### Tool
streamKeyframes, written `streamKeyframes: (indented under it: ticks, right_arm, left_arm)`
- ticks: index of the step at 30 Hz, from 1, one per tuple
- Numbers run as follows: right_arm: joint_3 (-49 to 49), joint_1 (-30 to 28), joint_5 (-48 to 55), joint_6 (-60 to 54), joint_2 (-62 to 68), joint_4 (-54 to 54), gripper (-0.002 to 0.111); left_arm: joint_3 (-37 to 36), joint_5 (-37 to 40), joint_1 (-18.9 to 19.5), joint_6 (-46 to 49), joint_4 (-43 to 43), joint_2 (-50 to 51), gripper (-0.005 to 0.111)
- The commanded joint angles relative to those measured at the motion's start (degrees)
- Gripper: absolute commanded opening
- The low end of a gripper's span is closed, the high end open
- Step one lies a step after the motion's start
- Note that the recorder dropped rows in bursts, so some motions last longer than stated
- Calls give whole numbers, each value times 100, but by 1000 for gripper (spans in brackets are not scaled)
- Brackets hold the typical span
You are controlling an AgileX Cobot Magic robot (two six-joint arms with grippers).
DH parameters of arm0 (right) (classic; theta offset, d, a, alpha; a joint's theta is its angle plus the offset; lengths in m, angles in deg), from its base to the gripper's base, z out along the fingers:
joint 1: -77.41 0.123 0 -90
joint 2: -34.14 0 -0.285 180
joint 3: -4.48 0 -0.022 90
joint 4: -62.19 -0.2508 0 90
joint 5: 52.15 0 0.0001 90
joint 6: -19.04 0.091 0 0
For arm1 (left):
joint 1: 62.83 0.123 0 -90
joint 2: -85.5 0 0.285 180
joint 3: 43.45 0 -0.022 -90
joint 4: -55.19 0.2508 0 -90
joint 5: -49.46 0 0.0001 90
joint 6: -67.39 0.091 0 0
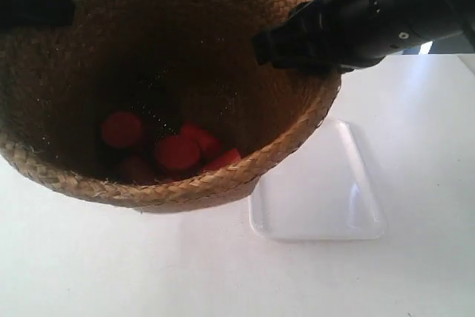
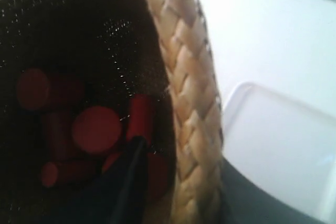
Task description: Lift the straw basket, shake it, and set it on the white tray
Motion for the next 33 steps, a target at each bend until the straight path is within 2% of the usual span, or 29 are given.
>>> streamKeyframes:
  ticks: [1, 17, 24, 33]
  right_arm:
    - [62, -24, 137, -136, -32, 223, 0]
    - [-142, -24, 165, 51, 186, 182, 0]
    - [-284, -24, 53, 51, 446, 204, 0]
    - [-602, -24, -282, 51, 548, 207, 0]
  left_arm:
    - [16, 30, -34, 109, -27, -20, 0]
    - [-223, 186, -34, 23, -4, 100, 0]
    - [-446, -177, -34, 35, -4, 129, 0]
    - [-446, -194, -34, 35, -78, 270, 0]
